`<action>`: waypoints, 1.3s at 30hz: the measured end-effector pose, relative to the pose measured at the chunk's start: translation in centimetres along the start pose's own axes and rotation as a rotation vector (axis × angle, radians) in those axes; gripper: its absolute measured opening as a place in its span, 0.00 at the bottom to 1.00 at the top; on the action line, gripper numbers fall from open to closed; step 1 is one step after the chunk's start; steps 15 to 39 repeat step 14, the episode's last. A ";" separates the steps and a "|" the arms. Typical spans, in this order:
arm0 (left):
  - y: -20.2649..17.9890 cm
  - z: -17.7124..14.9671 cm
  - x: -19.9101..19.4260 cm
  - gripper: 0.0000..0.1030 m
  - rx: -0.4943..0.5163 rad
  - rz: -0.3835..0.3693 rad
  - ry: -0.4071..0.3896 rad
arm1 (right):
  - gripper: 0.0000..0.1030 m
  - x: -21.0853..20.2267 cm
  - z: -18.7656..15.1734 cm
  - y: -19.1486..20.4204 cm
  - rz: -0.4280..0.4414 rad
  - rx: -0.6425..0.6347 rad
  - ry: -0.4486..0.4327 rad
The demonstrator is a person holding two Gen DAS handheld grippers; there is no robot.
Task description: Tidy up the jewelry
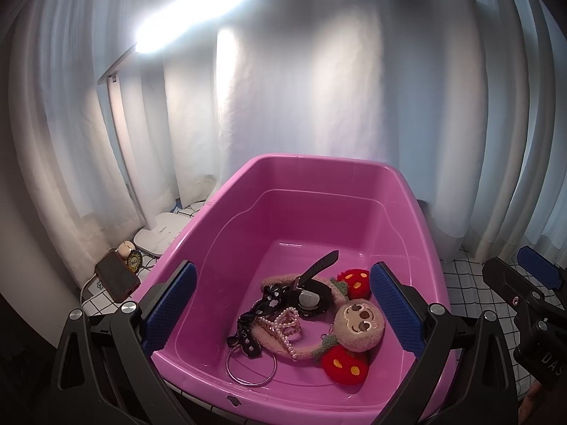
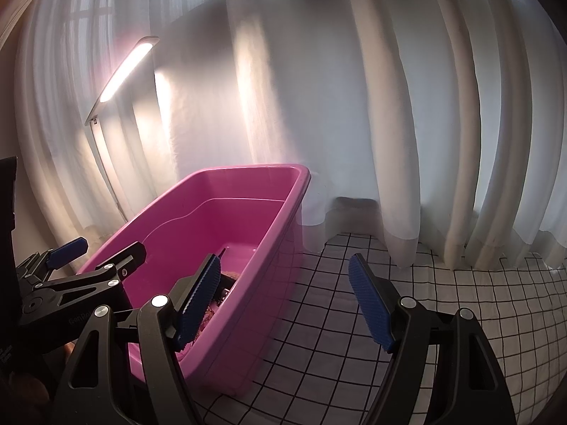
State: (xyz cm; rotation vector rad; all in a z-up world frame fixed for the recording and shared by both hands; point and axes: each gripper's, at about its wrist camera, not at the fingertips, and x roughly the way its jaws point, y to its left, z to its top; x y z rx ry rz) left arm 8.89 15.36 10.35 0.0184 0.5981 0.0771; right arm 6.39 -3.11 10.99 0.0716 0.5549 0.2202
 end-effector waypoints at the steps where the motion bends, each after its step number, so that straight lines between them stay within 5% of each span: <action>1: 0.0 0.0 -0.1 0.94 0.000 -0.002 -0.002 | 0.70 0.0 0.0 0.0 0.001 0.001 0.001; 39: 0.2 -0.1 0.1 0.94 -0.013 0.007 0.012 | 0.70 0.1 -0.2 -0.2 -0.001 0.008 0.001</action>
